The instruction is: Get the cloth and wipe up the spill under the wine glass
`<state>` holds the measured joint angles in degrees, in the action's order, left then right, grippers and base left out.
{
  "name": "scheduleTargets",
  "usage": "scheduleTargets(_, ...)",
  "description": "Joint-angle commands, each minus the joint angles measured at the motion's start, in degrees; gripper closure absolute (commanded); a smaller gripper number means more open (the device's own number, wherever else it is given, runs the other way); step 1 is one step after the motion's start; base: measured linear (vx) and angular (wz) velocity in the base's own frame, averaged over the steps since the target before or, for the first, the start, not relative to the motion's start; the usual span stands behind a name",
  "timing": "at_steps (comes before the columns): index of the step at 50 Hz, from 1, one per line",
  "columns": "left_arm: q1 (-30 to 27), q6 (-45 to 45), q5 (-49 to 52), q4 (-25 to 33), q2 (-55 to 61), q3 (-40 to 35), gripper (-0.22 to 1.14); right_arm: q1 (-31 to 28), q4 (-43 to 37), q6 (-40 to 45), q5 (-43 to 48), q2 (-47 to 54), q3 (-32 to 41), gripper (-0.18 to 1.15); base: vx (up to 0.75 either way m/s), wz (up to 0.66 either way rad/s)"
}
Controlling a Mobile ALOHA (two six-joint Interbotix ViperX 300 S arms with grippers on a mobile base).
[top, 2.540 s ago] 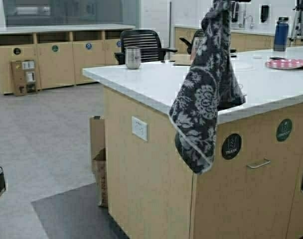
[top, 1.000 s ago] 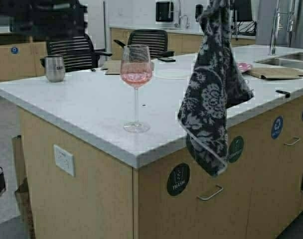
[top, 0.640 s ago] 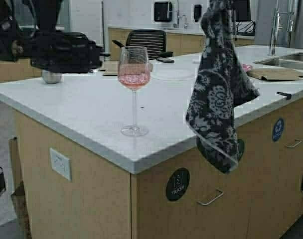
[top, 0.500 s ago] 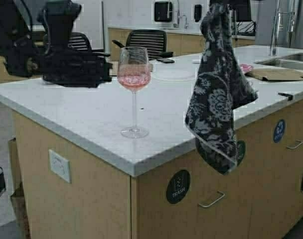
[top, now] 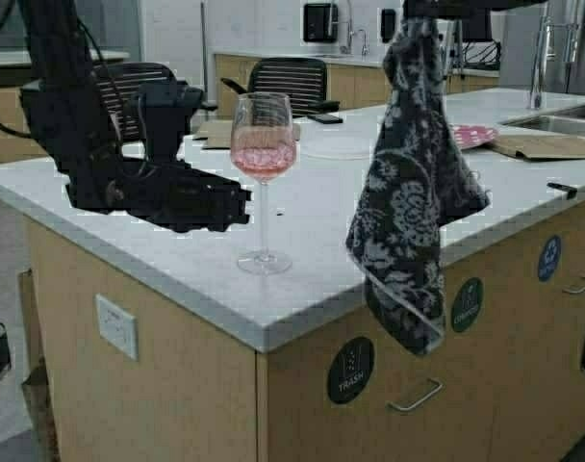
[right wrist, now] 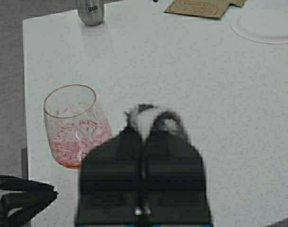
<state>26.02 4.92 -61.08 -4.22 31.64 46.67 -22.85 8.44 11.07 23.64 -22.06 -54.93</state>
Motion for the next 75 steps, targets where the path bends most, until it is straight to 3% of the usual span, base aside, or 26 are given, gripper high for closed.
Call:
scheduleTargets(1,0.2,-0.2,-3.3,-0.7,2.3,-3.0,0.10,-0.1,-0.1,-0.1,0.8,-0.4,1.2,0.91,0.03,0.02)
scheduleTargets(8,0.1,0.0,-8.0,-3.9,6.9,-6.3,-0.08,-0.1,-0.1,-0.1,0.8,-0.4,1.1,0.91,0.03,0.02)
scheduleTargets(57,1.3,0.5,-9.5,-8.0,17.1,-24.2,-0.07,-0.1,-0.1,0.2,0.8,-0.4,1.0,0.91,0.03,0.01)
scheduleTargets(63,1.8,0.5,-9.5,-8.0,17.2,-24.8,0.04,-0.1,-0.1,0.3,0.8,-0.4,1.0,0.91,0.02,0.01)
scheduleTargets(75,1.9,0.4,-9.5,-8.0,16.3,-23.9,0.58,0.1,-7.5,0.4,1.2,-0.4,2.7,0.91,0.02,0.01)
